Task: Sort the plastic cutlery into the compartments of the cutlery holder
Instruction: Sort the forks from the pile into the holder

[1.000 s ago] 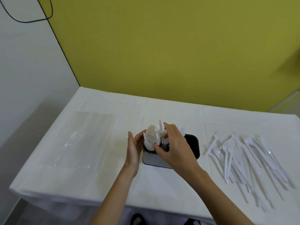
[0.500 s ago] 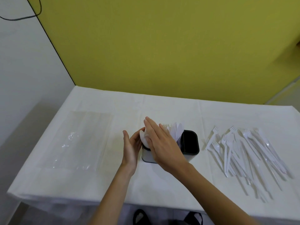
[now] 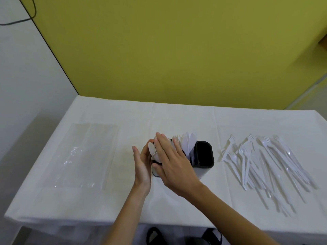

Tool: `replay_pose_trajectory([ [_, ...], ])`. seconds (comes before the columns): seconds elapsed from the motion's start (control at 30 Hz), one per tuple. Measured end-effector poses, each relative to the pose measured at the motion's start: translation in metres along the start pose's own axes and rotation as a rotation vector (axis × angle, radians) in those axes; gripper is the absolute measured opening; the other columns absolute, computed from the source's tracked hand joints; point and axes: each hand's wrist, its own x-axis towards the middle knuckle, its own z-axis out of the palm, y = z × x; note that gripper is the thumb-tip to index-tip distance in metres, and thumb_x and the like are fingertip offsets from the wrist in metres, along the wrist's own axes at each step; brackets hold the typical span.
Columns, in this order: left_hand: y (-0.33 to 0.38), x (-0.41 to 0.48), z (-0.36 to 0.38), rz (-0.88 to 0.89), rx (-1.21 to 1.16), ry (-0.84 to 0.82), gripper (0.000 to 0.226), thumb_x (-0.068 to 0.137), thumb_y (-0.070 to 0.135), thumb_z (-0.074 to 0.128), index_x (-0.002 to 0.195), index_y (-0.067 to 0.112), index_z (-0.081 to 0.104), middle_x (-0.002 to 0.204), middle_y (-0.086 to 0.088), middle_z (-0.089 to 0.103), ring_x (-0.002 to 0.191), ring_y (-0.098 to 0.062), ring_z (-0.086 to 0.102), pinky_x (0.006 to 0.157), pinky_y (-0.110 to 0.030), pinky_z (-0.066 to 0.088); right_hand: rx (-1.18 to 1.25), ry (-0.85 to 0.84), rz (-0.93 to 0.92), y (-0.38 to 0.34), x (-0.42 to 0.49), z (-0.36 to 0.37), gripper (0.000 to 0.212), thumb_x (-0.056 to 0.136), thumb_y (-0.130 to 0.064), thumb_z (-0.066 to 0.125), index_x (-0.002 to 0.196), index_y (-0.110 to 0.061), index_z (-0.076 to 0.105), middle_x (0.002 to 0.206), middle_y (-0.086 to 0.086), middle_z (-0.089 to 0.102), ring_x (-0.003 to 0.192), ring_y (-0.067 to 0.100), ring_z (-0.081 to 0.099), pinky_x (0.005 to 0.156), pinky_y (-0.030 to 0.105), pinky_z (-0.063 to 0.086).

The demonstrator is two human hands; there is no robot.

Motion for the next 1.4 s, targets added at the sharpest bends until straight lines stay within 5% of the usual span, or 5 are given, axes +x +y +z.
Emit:
replay_pose_trajectory([
  [0.23,0.019,0.007,-0.005,0.053,0.005,0.078,0.076,0.094,0.066,0.011,0.133,0.017,0.055,0.137,0.002,0.056,0.134,-0.016,0.045,0.118,-0.045,0.024,0.194,0.024,-0.051,0.009,-0.006,-0.015,0.064,0.1,-0.043,0.025,0.152,-0.009,0.009,0.161,0.002,0.001,0.148,0.014,-0.003,0.12,0.035,-0.002],
  [0.7,0.063,0.032,0.155,0.292,0.664,-0.164,0.042,0.104,0.032,0.032,0.132,0.013,0.056,0.132,0.009,0.054,0.122,0.001,0.044,0.081,0.011,0.027,0.397,0.27,0.62,0.148,-0.115,-0.046,0.053,0.099,-0.039,0.038,0.147,-0.017,0.03,0.148,-0.014,0.027,0.14,-0.001,0.019,0.114,0.019,0.015],
  [0.9,-0.019,0.064,0.228,0.119,1.042,-0.217,0.03,0.095,0.016,0.045,0.119,0.012,0.062,0.121,-0.004,0.063,0.111,-0.019,0.058,0.087,-0.021,0.041,0.429,0.248,0.96,0.219,-0.161,-0.029,0.023,0.095,-0.02,0.052,0.115,-0.013,0.062,0.104,-0.006,0.062,0.095,0.011,0.059,0.088,0.031,0.05],
  [1.2,-0.121,0.123,0.24,-0.093,1.66,-0.145,0.05,0.09,0.053,0.052,0.117,0.011,0.057,0.12,-0.006,0.059,0.11,-0.026,0.058,0.092,-0.037,0.048,0.382,-0.121,1.067,0.248,-0.138,0.005,0.038,0.081,-0.056,0.061,0.086,-0.019,0.055,0.082,-0.004,0.058,0.073,0.011,0.057,0.064,0.02,0.043],
  [1.4,-0.133,0.127,0.245,0.015,1.586,-0.037,0.019,0.092,0.034,0.053,0.084,0.017,0.056,0.092,-0.003,0.065,0.093,-0.026,0.06,0.086,-0.036,0.038,0.46,-0.158,1.038,0.264,-0.131,0.007,0.024,0.085,-0.031,0.06,0.07,-0.017,0.049,0.065,-0.003,0.051,0.054,0.01,0.046,0.057,0.024,0.047],
])
